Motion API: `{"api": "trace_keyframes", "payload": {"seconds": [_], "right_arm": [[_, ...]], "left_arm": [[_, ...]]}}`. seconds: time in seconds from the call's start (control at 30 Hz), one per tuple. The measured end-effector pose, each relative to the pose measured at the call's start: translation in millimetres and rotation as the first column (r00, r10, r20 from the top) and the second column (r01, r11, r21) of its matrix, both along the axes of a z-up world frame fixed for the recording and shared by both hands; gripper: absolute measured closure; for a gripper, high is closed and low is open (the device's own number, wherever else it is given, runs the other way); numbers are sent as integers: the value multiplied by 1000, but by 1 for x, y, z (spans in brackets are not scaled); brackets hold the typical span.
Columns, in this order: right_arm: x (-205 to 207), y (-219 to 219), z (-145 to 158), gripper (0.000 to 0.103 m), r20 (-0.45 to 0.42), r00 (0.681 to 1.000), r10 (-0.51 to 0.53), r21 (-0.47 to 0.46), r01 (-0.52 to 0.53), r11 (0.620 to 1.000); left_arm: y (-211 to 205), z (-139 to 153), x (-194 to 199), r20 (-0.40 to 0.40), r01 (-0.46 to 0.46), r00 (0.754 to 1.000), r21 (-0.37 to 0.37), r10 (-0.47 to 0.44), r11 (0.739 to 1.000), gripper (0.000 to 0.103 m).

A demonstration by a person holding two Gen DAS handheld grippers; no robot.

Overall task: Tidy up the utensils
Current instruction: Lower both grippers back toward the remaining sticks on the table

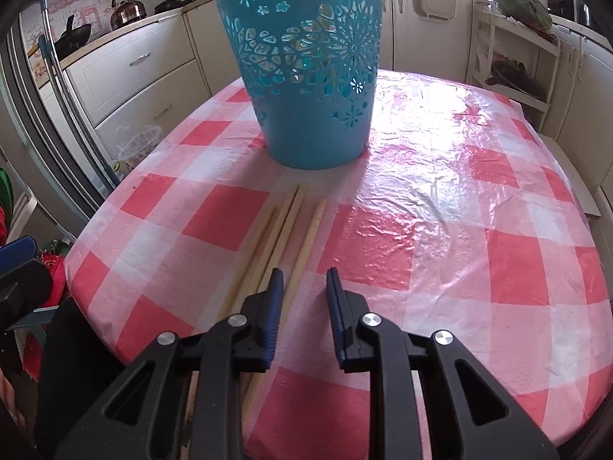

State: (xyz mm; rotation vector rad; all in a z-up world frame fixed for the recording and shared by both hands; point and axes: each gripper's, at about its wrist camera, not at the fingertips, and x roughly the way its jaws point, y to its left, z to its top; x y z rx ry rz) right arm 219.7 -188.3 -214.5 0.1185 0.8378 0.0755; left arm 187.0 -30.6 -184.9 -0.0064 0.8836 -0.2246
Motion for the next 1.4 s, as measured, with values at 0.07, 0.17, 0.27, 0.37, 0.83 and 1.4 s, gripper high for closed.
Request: {"api": "trace_keyframes", "payload": {"seconds": [0.07, 0.17, 0.27, 0.37, 0.83, 1.4], "right_arm": [[3, -5, 1, 82, 0, 1000, 9, -7, -9, 1000], [6, -12, 1, 86, -1, 1000, 25, -46, -25, 999], [6, -27, 1, 86, 6, 1000, 20, -71, -20, 997], [2, -45, 0, 86, 20, 1000, -3, -29, 3, 1000], [2, -54, -1, 79, 43, 999, 7, 46, -9, 999], [8, -55, 0, 80, 25, 1000, 9, 33, -10, 999]], "left_arm": [[-9, -5, 6, -10, 18, 1000, 5, -18, 1000, 8], [-26, -18, 19, -33, 39, 999, 29, -38, 999, 8], [-38, -33, 34, -77, 46, 996, 20, -45, 999, 8], [-49, -44, 45, -110, 49, 993, 26, -46, 998, 8], [-77, -60, 60, -123, 59, 992, 155, -40, 986, 30], [-79, -54, 84, -148, 157, 979, 128, -137, 979, 96]]}}
